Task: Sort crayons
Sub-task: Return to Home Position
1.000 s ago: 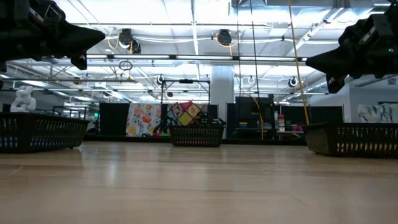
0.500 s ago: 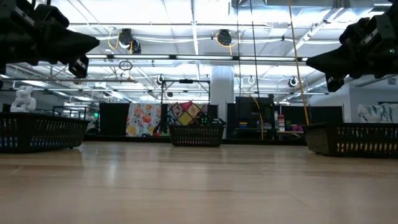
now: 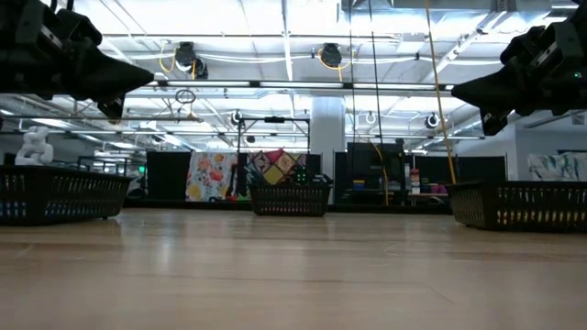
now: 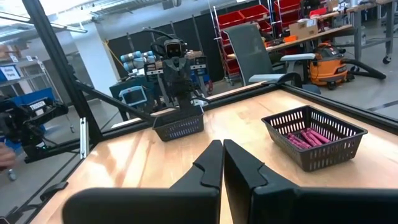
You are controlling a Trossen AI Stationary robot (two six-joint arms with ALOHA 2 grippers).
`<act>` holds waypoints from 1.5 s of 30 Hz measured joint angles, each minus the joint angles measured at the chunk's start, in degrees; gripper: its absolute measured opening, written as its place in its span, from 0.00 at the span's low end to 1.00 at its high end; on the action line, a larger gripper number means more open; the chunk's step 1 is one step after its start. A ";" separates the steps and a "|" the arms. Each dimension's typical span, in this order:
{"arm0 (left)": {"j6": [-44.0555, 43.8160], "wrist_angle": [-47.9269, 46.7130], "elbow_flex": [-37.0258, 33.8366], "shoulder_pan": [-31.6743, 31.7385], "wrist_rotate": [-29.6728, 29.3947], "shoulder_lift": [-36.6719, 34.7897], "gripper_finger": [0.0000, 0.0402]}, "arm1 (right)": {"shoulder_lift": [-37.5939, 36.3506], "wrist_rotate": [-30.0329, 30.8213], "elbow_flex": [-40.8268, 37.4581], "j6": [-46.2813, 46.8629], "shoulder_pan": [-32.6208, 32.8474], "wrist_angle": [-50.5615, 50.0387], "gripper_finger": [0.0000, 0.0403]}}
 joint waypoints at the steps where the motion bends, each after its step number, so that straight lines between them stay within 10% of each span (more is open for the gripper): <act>1: 0.09 -0.16 0.00 -0.05 -0.06 0.00 0.09 | 0.00 0.00 0.00 0.00 0.00 0.00 0.00; 45: 0.09 -0.33 -0.09 -0.05 -0.15 0.04 0.09 | -0.70 6.50 0.00 -9.21 12.13 -1.01 0.00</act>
